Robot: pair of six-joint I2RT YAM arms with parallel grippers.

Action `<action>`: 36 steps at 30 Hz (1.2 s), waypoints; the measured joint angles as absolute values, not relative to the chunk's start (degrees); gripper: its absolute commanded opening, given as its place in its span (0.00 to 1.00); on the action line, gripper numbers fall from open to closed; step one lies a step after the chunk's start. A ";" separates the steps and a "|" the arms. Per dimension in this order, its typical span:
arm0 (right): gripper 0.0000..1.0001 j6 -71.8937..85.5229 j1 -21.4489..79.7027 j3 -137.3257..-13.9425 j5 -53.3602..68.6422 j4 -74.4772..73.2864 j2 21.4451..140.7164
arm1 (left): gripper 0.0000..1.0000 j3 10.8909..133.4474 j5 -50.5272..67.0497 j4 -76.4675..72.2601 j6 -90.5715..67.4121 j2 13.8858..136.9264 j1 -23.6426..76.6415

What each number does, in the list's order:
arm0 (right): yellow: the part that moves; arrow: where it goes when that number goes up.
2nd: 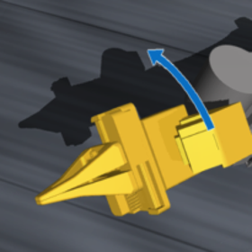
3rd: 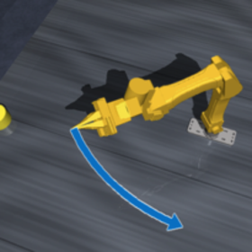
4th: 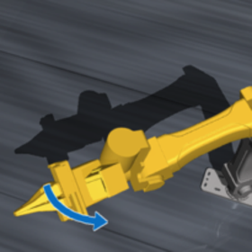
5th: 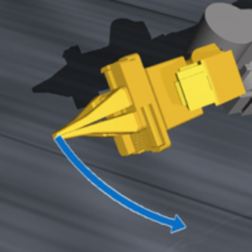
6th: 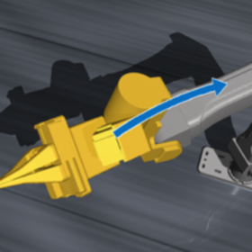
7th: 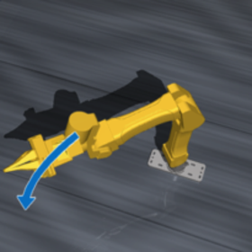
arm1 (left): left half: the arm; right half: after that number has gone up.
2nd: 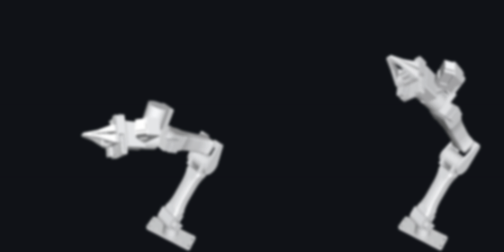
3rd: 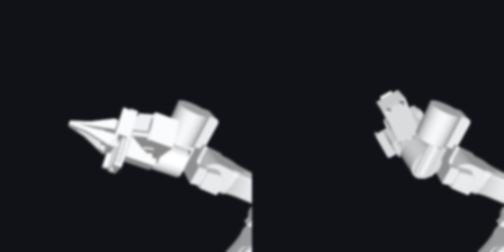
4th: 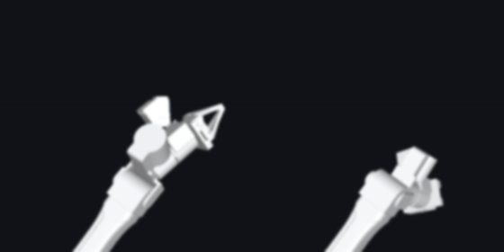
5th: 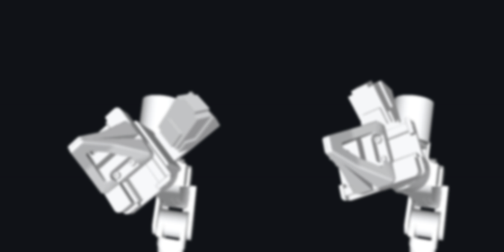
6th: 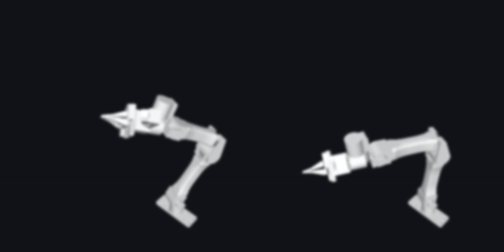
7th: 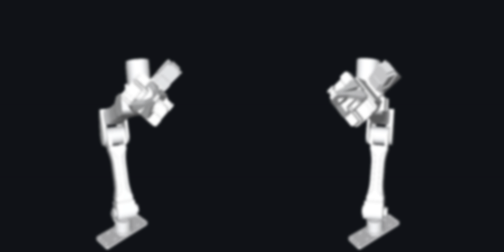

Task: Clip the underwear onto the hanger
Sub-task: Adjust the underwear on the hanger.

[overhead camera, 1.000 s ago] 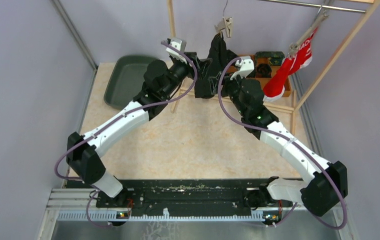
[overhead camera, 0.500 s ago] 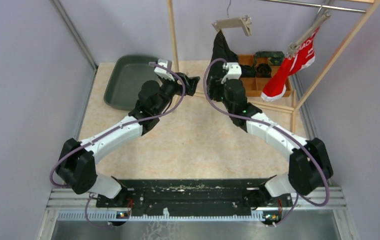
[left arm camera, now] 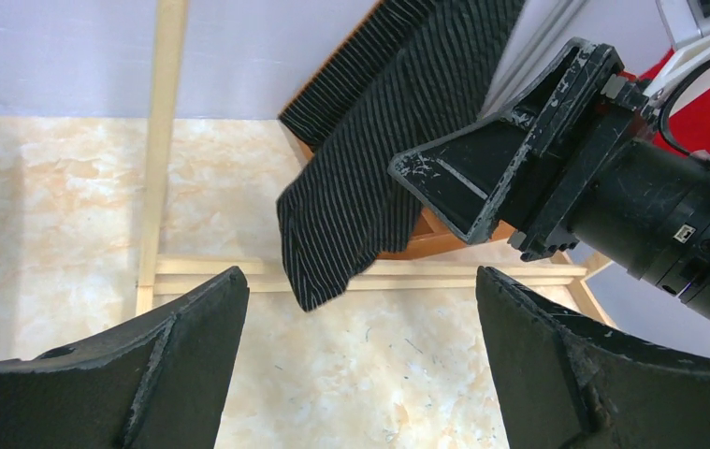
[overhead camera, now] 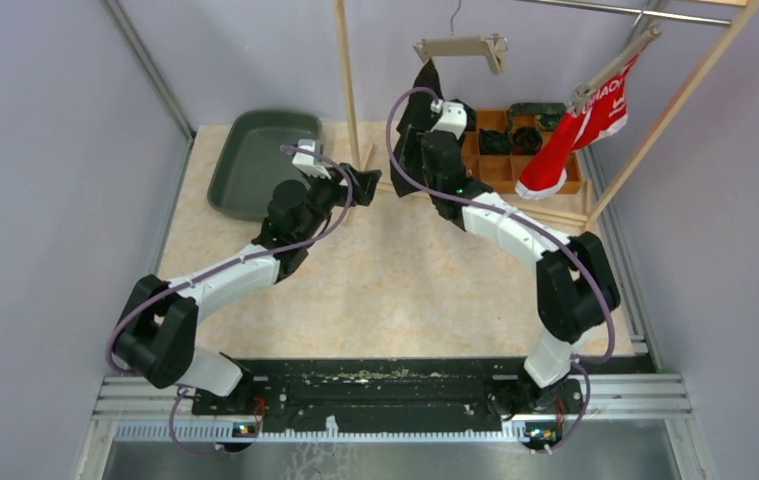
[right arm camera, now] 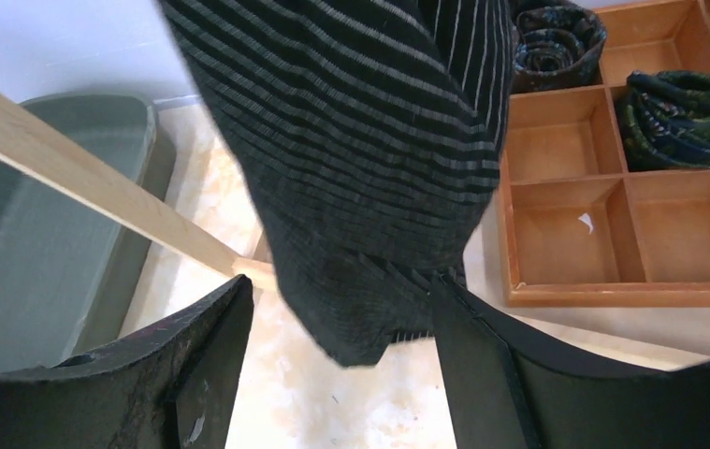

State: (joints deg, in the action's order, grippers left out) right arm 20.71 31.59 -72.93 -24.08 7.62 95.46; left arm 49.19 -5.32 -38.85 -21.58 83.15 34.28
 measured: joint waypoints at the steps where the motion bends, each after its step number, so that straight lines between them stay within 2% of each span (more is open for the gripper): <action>1: 0.69 20.88 31.59 -73.84 -24.29 7.42 96.57 | 0.95 48.77 -4.99 -39.22 -22.00 83.20 33.80; 10: 0.72 24.18 32.16 -76.34 -29.06 4.49 100.40 | 0.95 44.77 -3.05 -43.11 -25.54 85.14 30.46; 11: 0.69 24.58 32.23 -76.82 -29.54 4.10 100.68 | 0.95 44.64 -2.83 -43.33 -25.69 85.41 30.46; 13: 0.58 25.17 32.25 -78.08 -30.02 3.57 101.47 | 0.95 44.40 -2.46 -43.77 -25.98 85.67 30.46; 17: 0.18 26.09 32.25 -79.85 -31.97 3.46 103.18 | 0.95 44.12 -1.93 -44.80 -26.15 85.95 30.48; 18: 0.11 26.30 32.23 -79.85 -32.56 3.40 103.37 | 0.95 44.12 -1.89 -45.06 -26.17 86.06 30.46; 19: 0.09 26.76 32.08 -79.85 -33.17 3.42 103.59 | 0.95 44.12 -1.85 -45.25 -26.15 86.17 30.46; 20: 0.09 26.79 31.88 -79.85 -33.36 3.38 103.68 | 0.95 44.10 -1.78 -45.43 -26.17 86.35 30.46; 21: 0.15 27.27 31.57 -79.83 -33.63 3.27 103.70 | 0.95 44.10 -1.67 -45.58 -26.17 86.56 30.46; 26: 0.64 28.40 29.54 -79.46 -34.85 2.31 103.63 | 0.94 44.10 -0.89 -46.33 -26.61 88.09 30.46; 28: 0.76 28.75 28.97 -78.65 -35.79 1.96 103.42 | 0.94 44.10 -0.64 -46.35 -26.89 88.51 30.44; 36: 0.80 27.46 28.91 -71.92 -37.28 0.60 98.61 | 0.92 44.10 0.51 -46.70 -27.64 89.14 30.44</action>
State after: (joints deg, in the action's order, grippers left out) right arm 27.46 28.91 -71.92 -37.28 0.60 98.61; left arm 44.10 0.51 -46.70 -27.64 89.14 30.44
